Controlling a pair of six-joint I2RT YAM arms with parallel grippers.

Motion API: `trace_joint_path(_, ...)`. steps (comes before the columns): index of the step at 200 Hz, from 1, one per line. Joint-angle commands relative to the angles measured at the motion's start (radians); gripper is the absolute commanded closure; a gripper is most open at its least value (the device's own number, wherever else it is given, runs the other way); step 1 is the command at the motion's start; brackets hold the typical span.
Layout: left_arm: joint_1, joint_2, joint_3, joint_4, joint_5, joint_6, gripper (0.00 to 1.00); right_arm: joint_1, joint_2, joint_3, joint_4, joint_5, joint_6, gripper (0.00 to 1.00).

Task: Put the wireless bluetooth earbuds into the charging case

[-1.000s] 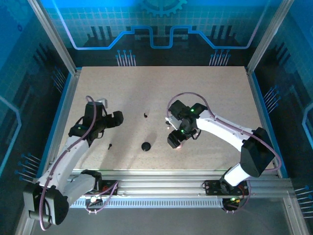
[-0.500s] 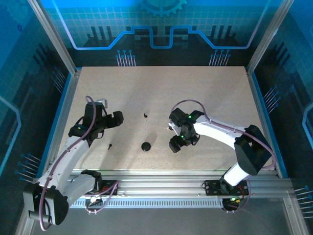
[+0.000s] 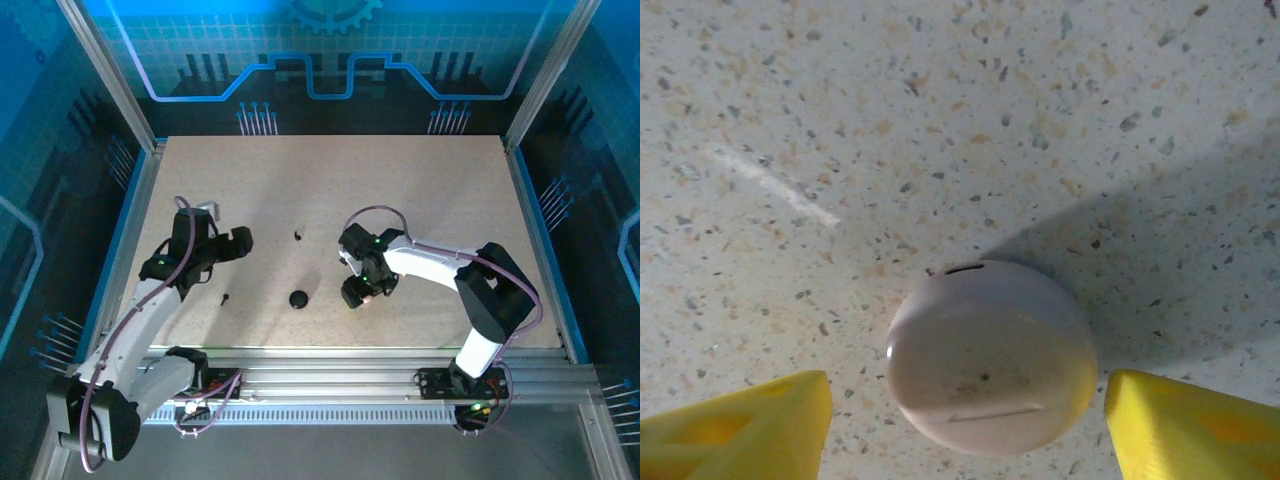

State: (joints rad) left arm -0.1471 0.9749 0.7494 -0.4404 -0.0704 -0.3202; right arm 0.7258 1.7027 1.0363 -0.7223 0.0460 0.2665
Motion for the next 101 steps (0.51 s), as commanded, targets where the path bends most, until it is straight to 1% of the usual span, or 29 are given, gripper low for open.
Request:
trace_joint_path(1,-0.003,-0.019,-0.002,-0.009,0.003,-0.010,0.09,0.011,0.017,-0.022,0.012,0.035,0.011,0.29)
trace_joint_path(32,-0.003,-0.010,-0.017,0.010,0.004,-0.015,0.09,0.011,0.020,-0.028,0.006,0.059,0.015,0.36)
trace_joint_path(53,-0.003,0.001,-0.022,0.027,0.025,-0.025,0.09,0.014,0.026,-0.024,0.007,0.062,0.016,0.37)
trace_joint_path(78,-0.003,0.014,-0.024,0.035,0.034,-0.028,0.09,0.018,0.024,-0.022,0.017,0.071,0.014,0.41)
trace_joint_path(101,-0.003,0.018,-0.024,0.034,0.033,-0.026,0.09,0.018,0.022,-0.017,0.025,0.078,0.006,0.41)
